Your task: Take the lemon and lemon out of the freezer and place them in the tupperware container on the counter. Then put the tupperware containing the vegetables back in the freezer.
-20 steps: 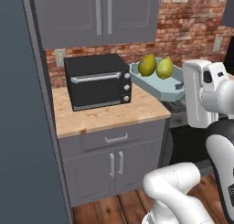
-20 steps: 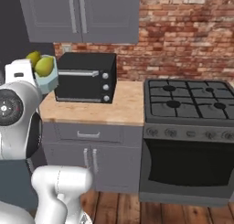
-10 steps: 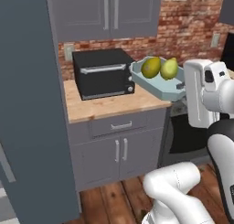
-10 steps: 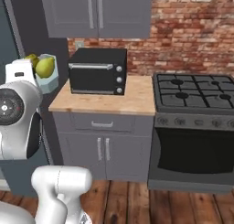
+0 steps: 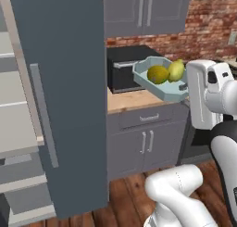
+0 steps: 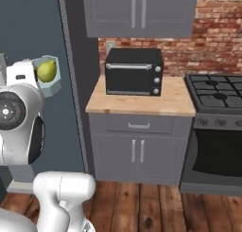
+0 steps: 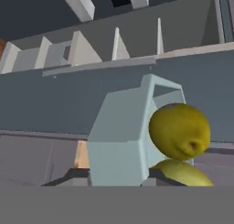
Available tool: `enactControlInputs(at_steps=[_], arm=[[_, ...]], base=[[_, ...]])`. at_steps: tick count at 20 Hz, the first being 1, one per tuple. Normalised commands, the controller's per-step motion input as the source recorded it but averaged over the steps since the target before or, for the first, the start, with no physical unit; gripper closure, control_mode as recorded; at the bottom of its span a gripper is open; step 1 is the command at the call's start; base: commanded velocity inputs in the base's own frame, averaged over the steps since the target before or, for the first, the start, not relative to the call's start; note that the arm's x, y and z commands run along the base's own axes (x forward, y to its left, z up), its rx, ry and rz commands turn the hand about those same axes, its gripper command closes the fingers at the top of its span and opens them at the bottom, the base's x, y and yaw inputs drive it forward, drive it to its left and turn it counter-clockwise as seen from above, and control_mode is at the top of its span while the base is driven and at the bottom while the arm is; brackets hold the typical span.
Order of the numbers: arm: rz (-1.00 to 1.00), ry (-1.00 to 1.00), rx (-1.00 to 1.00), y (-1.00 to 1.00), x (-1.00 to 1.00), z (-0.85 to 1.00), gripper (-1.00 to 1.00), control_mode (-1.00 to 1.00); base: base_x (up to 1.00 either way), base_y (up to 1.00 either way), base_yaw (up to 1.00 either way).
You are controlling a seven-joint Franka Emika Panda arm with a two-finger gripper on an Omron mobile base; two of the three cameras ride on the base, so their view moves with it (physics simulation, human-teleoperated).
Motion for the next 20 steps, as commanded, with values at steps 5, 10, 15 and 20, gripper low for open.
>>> enactControlInputs(at_steps=[5,10,15,20], arm=[[0.00,0.00,0.00,0.00,0.00,0.00,1.00,1.00],[0.00,0.00,0.00,0.00,0.00,0.00,1.00,1.00],[0.00,0.00,0.00,0.00,0.00,0.00,1.00,1.00],[0.00,0.00,0.00,0.00,0.00,0.00,1.00,1.00]], base=[[0.00,0.93,0.00],[0.02,0.78,0.00],[0.25,0.42,0.00],[0.34,0.03,0.00]])
